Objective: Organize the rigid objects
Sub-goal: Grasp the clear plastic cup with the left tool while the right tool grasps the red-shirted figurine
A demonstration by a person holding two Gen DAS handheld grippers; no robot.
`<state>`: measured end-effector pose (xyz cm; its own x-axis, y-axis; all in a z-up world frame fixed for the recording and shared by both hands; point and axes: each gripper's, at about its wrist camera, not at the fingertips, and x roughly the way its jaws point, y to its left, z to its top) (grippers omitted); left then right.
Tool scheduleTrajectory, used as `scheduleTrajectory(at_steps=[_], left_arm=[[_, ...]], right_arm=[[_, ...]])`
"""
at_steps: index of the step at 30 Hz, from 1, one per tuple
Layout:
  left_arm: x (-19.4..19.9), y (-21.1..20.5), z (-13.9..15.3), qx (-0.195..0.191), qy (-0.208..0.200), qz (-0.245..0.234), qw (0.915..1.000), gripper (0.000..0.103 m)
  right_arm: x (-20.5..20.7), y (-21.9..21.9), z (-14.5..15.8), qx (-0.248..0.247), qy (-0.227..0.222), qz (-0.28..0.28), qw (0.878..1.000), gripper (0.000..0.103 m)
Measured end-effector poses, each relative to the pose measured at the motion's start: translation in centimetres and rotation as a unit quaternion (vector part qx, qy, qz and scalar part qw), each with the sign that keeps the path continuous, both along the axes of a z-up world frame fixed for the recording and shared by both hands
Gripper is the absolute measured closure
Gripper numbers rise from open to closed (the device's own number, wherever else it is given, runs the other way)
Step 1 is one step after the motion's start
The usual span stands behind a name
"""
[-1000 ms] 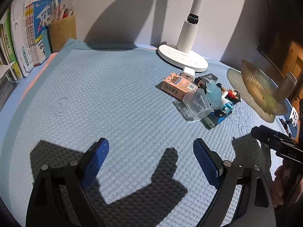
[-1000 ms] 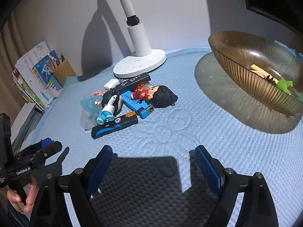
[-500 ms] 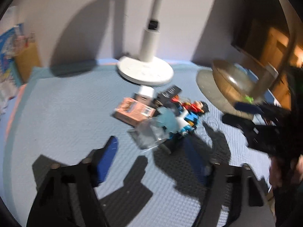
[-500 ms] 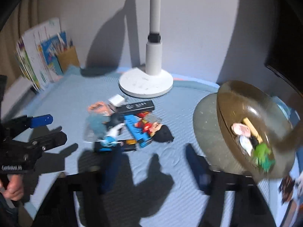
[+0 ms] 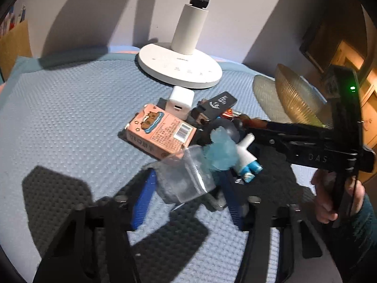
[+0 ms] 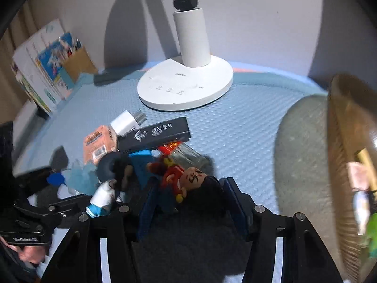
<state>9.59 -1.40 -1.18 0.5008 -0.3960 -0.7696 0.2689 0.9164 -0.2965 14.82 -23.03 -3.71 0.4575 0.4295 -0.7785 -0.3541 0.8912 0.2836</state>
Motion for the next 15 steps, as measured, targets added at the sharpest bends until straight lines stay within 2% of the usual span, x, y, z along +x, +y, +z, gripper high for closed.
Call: scheduleTrajectory(at_steps=[3, 7, 12, 15], left_arm=[[-0.3, -0.1, 0.0, 0.0, -0.005, -0.005, 1.0, 0.068], [-1.4, 0.4, 0.6, -0.008, -0.011, 0.0, 0.9999, 0.07], [-4.0, 2.0, 1.9, -0.009, -0.028, 0.006, 0.9995, 0.071], [-5.3, 2.8, 1.6, -0.01, -0.017, 0.007, 0.9998, 0.071]], right_arm=[[-0.4, 0.2, 0.1, -0.007, -0.008, 0.001, 1.0, 0.05], [-2.0, 0.5, 0.7, -0.036, -0.024, -0.012, 0.999, 0.051], [-5.7, -0.8, 2.3, -0.045, -0.041, -0.046, 0.997, 0.051], [-8.5, -1.5, 2.8, -0.047, -0.038, -0.057, 0.997, 0.051]])
